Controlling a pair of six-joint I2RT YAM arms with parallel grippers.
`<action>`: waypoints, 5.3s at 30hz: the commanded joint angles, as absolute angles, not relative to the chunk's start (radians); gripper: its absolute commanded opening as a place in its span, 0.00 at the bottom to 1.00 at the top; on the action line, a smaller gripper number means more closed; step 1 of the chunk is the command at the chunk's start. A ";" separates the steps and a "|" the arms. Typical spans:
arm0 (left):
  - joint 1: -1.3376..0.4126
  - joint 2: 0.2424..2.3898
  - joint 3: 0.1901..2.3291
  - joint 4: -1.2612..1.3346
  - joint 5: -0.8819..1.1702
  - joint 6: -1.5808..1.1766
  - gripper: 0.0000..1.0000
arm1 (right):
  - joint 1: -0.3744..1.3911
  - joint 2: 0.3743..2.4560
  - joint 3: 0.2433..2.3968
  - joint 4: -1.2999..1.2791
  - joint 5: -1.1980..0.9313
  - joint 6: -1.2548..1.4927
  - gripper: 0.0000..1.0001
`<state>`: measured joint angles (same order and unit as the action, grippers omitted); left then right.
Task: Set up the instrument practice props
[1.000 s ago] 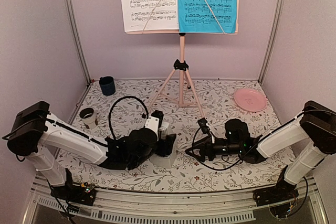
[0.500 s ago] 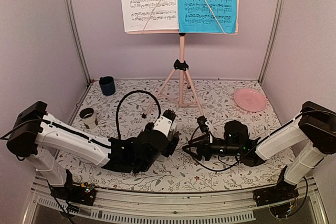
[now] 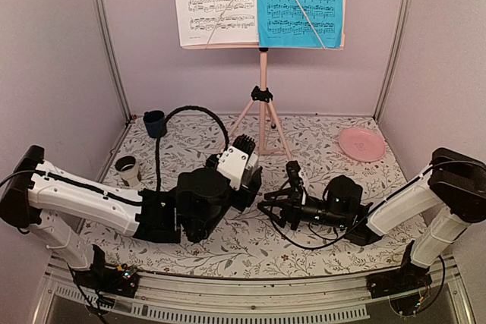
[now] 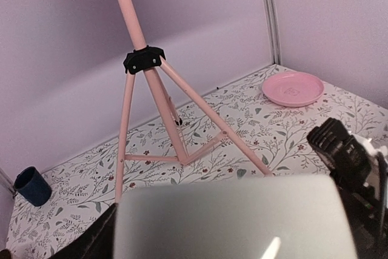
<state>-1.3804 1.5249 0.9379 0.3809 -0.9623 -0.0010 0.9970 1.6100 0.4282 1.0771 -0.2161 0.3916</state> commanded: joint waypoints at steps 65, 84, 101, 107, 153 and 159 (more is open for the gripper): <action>-1.413 1.386 0.863 0.538 -0.793 0.024 0.28 | 1.081 1.513 0.546 0.954 -0.004 0.270 0.00; -1.440 1.361 0.749 0.771 -0.665 0.192 0.25 | 0.999 1.498 0.496 1.081 -0.085 0.583 0.00; -1.326 1.388 0.750 0.700 -0.570 0.033 0.24 | 0.950 1.503 0.411 1.102 -0.196 0.631 0.07; -1.210 1.450 0.770 0.690 -0.408 -0.016 0.25 | 0.950 1.402 0.311 1.029 -0.231 0.604 0.49; -1.020 1.372 0.646 0.561 0.045 -0.110 0.74 | 0.811 1.116 1.095 0.023 -0.184 0.659 0.99; -1.000 1.412 0.632 0.600 0.087 -0.131 0.73 | 0.760 1.178 1.157 0.083 -0.332 0.709 0.99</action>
